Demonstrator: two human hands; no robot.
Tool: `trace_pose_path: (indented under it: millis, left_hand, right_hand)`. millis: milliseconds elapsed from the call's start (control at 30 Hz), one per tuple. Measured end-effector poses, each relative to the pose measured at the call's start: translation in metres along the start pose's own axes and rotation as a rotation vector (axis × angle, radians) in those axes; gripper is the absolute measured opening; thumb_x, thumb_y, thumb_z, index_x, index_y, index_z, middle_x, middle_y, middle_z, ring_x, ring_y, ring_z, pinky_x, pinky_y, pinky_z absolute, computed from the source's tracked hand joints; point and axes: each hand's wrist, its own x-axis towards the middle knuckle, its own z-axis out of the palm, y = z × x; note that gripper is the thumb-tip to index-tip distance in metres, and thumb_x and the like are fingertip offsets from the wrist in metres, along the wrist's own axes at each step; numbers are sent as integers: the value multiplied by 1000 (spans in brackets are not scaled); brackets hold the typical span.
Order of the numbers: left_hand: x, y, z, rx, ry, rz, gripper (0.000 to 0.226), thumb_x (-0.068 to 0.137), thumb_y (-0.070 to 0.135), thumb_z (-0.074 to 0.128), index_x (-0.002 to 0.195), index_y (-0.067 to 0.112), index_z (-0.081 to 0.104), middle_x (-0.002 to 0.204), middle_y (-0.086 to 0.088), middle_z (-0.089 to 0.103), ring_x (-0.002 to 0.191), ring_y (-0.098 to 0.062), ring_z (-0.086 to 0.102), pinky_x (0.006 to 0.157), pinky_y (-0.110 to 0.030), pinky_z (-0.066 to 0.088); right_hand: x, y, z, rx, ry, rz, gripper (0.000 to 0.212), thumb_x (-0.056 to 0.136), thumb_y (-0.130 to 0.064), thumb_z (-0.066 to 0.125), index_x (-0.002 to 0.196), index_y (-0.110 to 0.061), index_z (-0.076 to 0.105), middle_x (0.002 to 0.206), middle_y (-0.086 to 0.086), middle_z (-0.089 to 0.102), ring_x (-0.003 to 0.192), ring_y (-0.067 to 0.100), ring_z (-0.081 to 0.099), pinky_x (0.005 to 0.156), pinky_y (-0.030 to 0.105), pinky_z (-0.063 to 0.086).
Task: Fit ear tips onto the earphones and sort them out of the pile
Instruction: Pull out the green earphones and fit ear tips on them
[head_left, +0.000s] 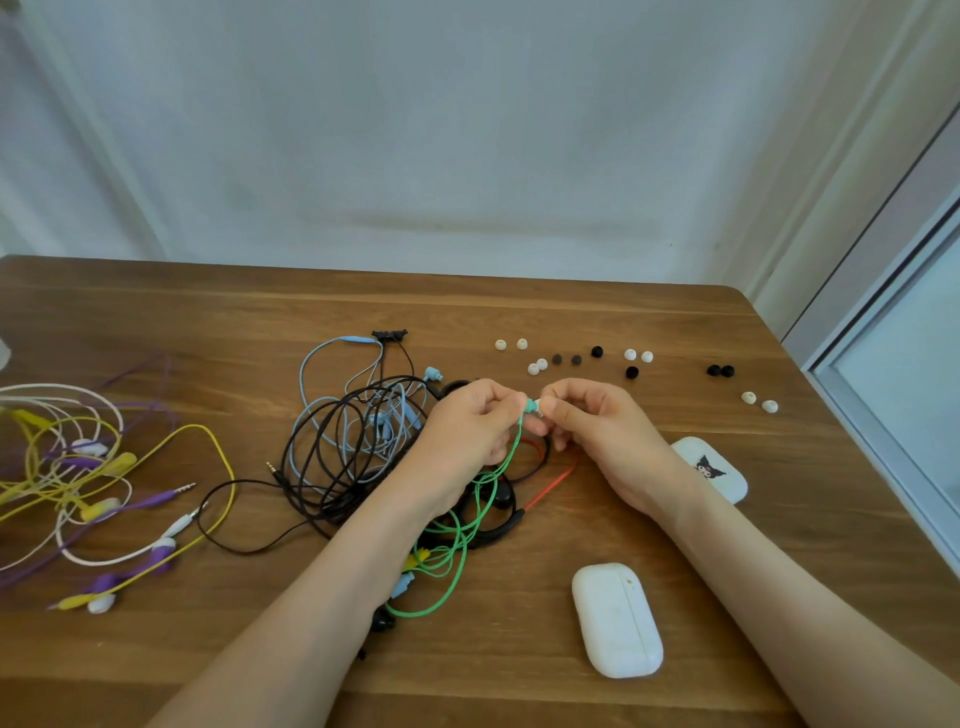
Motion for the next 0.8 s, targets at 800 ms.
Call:
trace_pose_path:
  millis: [800]
  left_hand:
    - [1,5,-1,-89,-48,22,23,102,4,38,100,3,61,59,7,60,41,-2,32,39,-13,25]
  right_hand:
    - [-2,-2,6,154,69,-42,11,93,-14,57,84,-9,60,69,-2,57,66,15,45,61,25,38]
